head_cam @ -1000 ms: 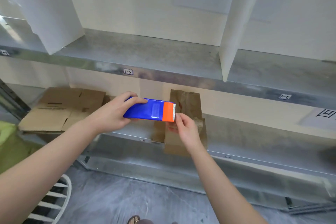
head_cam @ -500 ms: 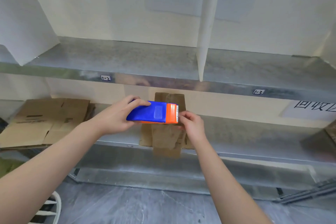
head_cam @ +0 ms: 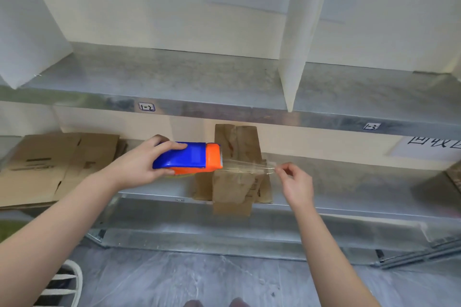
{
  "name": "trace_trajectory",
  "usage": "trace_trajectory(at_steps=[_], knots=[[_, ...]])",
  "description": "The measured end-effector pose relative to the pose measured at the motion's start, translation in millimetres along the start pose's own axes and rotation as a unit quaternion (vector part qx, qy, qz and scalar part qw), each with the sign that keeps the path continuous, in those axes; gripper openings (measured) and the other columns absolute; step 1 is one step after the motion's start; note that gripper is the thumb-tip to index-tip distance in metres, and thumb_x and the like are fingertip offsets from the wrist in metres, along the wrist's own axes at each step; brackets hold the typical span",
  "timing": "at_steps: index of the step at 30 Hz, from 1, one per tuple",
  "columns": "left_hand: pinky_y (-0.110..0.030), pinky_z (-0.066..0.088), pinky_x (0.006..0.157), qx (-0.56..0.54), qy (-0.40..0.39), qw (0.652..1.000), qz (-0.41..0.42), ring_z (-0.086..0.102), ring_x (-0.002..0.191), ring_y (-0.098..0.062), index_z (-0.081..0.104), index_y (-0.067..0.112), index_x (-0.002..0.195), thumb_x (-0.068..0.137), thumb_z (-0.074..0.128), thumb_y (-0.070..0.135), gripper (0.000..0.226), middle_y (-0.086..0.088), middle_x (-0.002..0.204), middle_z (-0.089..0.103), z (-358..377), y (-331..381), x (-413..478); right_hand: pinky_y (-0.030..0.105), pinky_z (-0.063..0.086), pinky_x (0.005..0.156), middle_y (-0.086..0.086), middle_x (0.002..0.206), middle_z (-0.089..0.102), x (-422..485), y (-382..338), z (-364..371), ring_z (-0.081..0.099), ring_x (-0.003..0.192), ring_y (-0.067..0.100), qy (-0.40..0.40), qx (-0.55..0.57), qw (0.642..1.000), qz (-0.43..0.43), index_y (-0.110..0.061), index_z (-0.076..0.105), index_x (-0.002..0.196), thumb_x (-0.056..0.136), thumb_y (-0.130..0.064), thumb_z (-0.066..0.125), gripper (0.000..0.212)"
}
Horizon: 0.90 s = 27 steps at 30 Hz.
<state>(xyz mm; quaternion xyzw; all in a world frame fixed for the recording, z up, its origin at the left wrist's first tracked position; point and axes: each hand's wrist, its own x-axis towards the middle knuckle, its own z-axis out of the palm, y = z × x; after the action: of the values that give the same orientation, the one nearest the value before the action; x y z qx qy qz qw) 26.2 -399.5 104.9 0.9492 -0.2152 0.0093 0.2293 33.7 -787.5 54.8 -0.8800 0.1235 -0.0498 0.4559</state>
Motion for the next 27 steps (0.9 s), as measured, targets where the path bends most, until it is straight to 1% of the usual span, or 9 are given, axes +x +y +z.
trace_trajectory(at_steps=[5, 8, 11, 15, 17, 19, 21, 24, 27], knots=[[-0.022, 0.035, 0.097, -0.005, -0.027, 0.999, -0.017, 0.043, 0.109, 0.0, 0.038, 0.049, 0.137, 0.076, 0.053, 0.066, 0.065, 0.014, 0.119, 0.045, 1, -7, 0, 0.029, 0.042, 0.077, -0.005, 0.093, 0.069, 5, 4, 5, 0.06, 0.091, 0.019, -0.036, -0.015, 0.999, 0.006, -0.026, 0.068, 0.088, 0.092, -0.034, 0.061, 0.011], [-0.022, 0.035, 0.094, -0.009, -0.032, 0.999, -0.037, 0.042, 0.109, 0.0, 0.038, 0.052, 0.135, 0.074, 0.049, 0.07, 0.065, 0.016, 0.116, 0.045, -2, -14, -8, 0.03, 0.041, 0.074, -0.002, 0.091, 0.069, 10, 7, 3, 0.06, 0.089, 0.022, -0.033, -0.018, 0.999, 0.025, -0.023, 0.069, 0.089, 0.092, -0.031, 0.06, 0.012], [-0.021, 0.034, 0.092, -0.003, -0.027, 0.998, -0.062, 0.045, 0.108, -0.004, 0.041, 0.048, 0.134, 0.075, 0.054, 0.066, 0.063, 0.011, 0.116, 0.046, -9, -26, -19, 0.033, 0.046, 0.075, 0.002, 0.082, 0.067, 19, 18, -9, 0.062, 0.084, 0.028, -0.025, -0.008, 0.999, 0.043, -0.022, 0.068, 0.084, 0.091, -0.027, 0.063, 0.01], [-0.025, 0.038, 0.093, 0.002, -0.031, 0.996, -0.079, 0.047, 0.106, -0.008, 0.043, 0.046, 0.136, 0.077, 0.059, 0.056, 0.062, 0.01, 0.112, 0.045, -6, -35, -22, 0.043, 0.054, 0.083, 0.0, 0.087, 0.069, 27, 17, -6, 0.063, 0.088, 0.027, -0.054, -0.007, 0.997, 0.054, -0.028, 0.067, 0.08, 0.081, -0.04, 0.062, 0.013], [-0.027, 0.04, 0.094, 0.003, -0.033, 0.996, -0.085, 0.047, 0.107, -0.007, 0.041, 0.047, 0.136, 0.077, 0.059, 0.057, 0.063, 0.011, 0.113, 0.044, -1, -38, -23, 0.047, 0.055, 0.085, 0.001, 0.093, 0.069, 30, 17, 0, 0.063, 0.093, 0.027, -0.071, -0.013, 0.995, 0.061, -0.023, 0.069, 0.088, 0.084, -0.038, 0.06, 0.018], [-0.028, 0.041, 0.093, 0.009, -0.038, 0.995, -0.088, 0.047, 0.108, -0.007, 0.041, 0.048, 0.136, 0.078, 0.061, 0.057, 0.062, 0.012, 0.114, 0.043, 6, -38, -23, 0.048, 0.055, 0.085, 0.003, 0.095, 0.069, 32, 20, 8, 0.064, 0.093, 0.028, -0.089, -0.031, 0.994, 0.061, -0.019, 0.069, 0.093, 0.089, -0.033, 0.058, 0.018], [-0.028, 0.042, 0.09, 0.025, -0.046, 0.994, -0.094, 0.046, 0.109, -0.008, 0.04, 0.048, 0.137, 0.083, 0.066, 0.049, 0.06, 0.012, 0.117, 0.042, 13, -35, -20, 0.048, 0.056, 0.085, 0.004, 0.095, 0.07, 32, 20, 17, 0.065, 0.094, 0.028, -0.102, -0.025, 0.992, 0.066, -0.02, 0.068, 0.093, 0.091, -0.032, 0.056, 0.017], [-0.031, 0.045, 0.087, 0.055, -0.059, 0.992, -0.099, 0.047, 0.112, -0.01, 0.036, 0.05, 0.138, 0.086, 0.065, 0.048, 0.06, 0.012, 0.123, 0.041, 25, -30, -16, 0.048, 0.058, 0.082, 0.008, 0.1, 0.068, 27, 13, 29, 0.065, 0.096, 0.028, -0.107, 0.049, 0.987, 0.11, -0.013, 0.063, 0.102, 0.097, -0.025, 0.053, 0.016], [-0.032, 0.047, 0.085, 0.077, -0.064, 0.99, -0.098, 0.046, 0.115, -0.012, 0.033, 0.052, 0.139, 0.086, 0.063, 0.051, 0.061, 0.012, 0.126, 0.041, 32, -25, -11, 0.042, 0.061, 0.072, 0.012, 0.114, 0.064, 19, 10, 36, 0.065, 0.096, 0.027, -0.088, 0.115, 0.979, 0.143, -0.007, 0.058, 0.12, 0.097, -0.023, 0.055, 0.027]])
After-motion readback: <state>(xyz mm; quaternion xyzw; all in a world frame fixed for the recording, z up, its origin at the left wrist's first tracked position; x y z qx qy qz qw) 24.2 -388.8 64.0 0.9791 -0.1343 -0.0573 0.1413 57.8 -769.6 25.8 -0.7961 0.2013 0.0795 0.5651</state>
